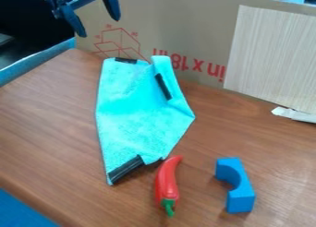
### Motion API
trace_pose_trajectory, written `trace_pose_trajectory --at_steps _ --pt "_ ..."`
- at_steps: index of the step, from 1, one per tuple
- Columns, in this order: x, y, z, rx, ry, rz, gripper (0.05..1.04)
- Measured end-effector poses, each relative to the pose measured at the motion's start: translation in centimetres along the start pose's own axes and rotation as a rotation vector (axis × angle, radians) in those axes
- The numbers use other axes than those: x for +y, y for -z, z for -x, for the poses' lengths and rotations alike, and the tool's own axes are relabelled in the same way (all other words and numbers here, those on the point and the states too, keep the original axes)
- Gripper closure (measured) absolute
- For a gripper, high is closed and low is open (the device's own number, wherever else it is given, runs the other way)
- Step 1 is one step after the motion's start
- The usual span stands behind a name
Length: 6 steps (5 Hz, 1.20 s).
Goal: Unfold the cloth from top right to bottom left
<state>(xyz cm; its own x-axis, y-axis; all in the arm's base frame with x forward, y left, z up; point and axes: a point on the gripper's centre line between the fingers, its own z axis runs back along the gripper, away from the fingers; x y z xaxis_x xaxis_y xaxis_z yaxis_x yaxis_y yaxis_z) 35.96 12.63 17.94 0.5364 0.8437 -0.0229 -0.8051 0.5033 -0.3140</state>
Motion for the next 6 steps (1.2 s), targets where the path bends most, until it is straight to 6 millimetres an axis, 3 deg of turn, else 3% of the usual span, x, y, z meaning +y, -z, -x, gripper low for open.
trace_pose_trajectory --at_steps 1,5,6 --pt "0.5 1.5 -0.1 0.032 -0.013 -0.021 0.083" --pt "-1.5 8.9 3.3 -0.06 0.189 -0.108 0.083" --pt "-2.1 8.9 3.4 -0.069 0.2 -0.082 0.083"
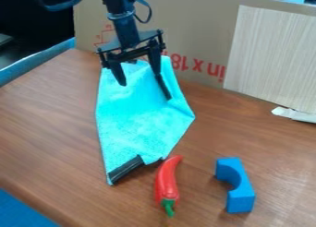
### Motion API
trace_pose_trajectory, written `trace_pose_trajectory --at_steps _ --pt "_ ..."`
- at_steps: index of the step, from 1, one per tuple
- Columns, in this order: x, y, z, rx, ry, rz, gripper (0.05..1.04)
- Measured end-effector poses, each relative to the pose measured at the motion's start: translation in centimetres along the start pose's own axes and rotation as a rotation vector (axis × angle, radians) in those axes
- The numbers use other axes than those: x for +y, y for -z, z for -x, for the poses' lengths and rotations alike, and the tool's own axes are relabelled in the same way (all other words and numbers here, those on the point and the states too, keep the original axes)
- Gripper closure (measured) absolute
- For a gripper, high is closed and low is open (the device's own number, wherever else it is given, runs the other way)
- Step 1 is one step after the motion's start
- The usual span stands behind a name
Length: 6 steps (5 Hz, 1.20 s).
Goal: Unfold the cloth from top right to bottom left
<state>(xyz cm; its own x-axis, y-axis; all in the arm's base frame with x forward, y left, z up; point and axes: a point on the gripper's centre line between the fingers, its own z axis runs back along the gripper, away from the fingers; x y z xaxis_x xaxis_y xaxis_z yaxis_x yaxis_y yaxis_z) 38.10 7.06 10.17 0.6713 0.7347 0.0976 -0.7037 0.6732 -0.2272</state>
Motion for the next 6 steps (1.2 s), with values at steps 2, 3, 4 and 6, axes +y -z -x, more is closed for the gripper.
trace_pose_trajectory --at_steps 2,3,4,6 --pt "-1.5 1.0 1.4 0.055 -0.004 0.032 0.083" --pt "-2.1 1.3 1.7 0.057 0.011 0.039 0.083" --pt "-3.1 2.1 2.4 0.065 0.038 0.036 0.083" --pt "-4.3 3.0 2.2 0.015 0.059 0.04 0.083"
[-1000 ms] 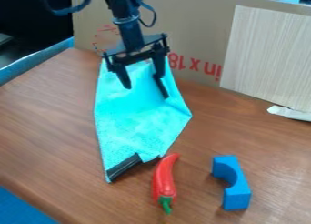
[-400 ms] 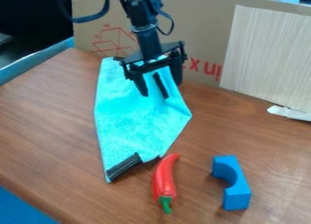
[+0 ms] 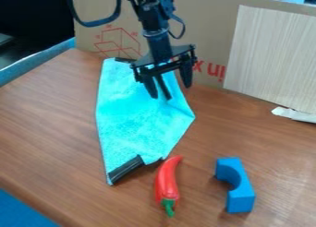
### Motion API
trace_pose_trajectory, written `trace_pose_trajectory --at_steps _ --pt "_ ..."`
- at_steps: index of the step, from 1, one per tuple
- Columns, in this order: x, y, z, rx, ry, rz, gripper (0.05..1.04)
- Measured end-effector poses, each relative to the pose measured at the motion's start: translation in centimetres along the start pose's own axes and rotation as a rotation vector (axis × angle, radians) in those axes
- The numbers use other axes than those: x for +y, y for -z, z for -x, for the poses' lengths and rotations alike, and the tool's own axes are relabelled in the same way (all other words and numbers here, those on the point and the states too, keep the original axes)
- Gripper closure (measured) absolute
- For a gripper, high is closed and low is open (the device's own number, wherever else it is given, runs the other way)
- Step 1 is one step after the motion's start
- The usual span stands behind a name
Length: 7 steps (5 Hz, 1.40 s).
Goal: Unfold the cloth from top right to bottom left
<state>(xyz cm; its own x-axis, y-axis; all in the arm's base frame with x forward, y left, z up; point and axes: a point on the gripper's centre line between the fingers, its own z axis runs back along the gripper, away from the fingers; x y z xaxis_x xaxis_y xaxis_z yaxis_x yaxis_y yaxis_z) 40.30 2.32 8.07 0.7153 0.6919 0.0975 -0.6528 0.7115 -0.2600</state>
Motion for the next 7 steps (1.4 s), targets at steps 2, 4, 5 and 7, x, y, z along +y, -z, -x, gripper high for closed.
trace_pose_trajectory --at_steps 2,4,5,7 --pt "-0.3 1.4 -0.6 -0.076 0.039 -0.064 0.083" --pt "-0.6 2.3 -0.4 -0.105 0.05 -0.097 0.13" --pt "-0.8 2.3 -0.4 -0.099 0.052 -0.081 0.416" --pt "-0.6 1.5 0.1 0.021 0.029 -0.04 0.916"
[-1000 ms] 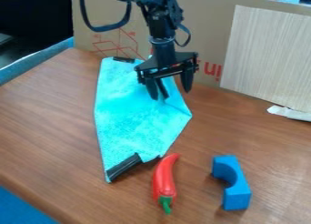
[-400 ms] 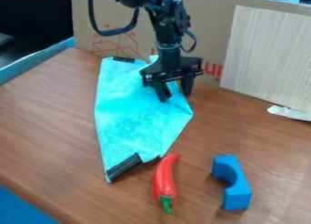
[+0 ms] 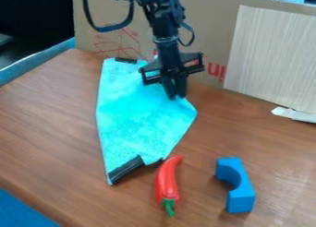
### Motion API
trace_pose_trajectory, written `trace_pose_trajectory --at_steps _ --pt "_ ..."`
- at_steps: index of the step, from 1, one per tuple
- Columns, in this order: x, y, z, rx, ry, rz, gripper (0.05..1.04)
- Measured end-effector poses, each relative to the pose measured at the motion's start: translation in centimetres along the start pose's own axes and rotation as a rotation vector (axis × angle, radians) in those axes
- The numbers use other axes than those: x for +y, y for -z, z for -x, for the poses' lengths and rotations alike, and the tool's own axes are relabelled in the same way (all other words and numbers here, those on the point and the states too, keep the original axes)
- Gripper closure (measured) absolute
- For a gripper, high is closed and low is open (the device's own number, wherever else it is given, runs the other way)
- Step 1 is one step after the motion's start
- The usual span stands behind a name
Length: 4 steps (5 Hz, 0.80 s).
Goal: Unfold the cloth from top right to bottom left
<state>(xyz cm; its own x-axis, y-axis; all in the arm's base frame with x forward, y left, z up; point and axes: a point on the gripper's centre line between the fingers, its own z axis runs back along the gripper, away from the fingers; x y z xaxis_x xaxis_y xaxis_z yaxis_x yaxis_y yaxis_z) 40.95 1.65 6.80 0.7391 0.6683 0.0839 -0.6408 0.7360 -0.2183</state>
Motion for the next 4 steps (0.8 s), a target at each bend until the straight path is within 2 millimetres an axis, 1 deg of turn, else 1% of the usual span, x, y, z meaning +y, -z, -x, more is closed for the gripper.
trace_pose_trajectory --at_steps 1,2,4 --pt "1.0 -1.7 -0.1 0.092 -0.05 0.042 1.018" --pt "2.9 -3.2 -0.8 0.147 -0.115 0.029 1.031" --pt "7.8 -4.6 -1.4 0.234 -0.224 -0.071 1.032"
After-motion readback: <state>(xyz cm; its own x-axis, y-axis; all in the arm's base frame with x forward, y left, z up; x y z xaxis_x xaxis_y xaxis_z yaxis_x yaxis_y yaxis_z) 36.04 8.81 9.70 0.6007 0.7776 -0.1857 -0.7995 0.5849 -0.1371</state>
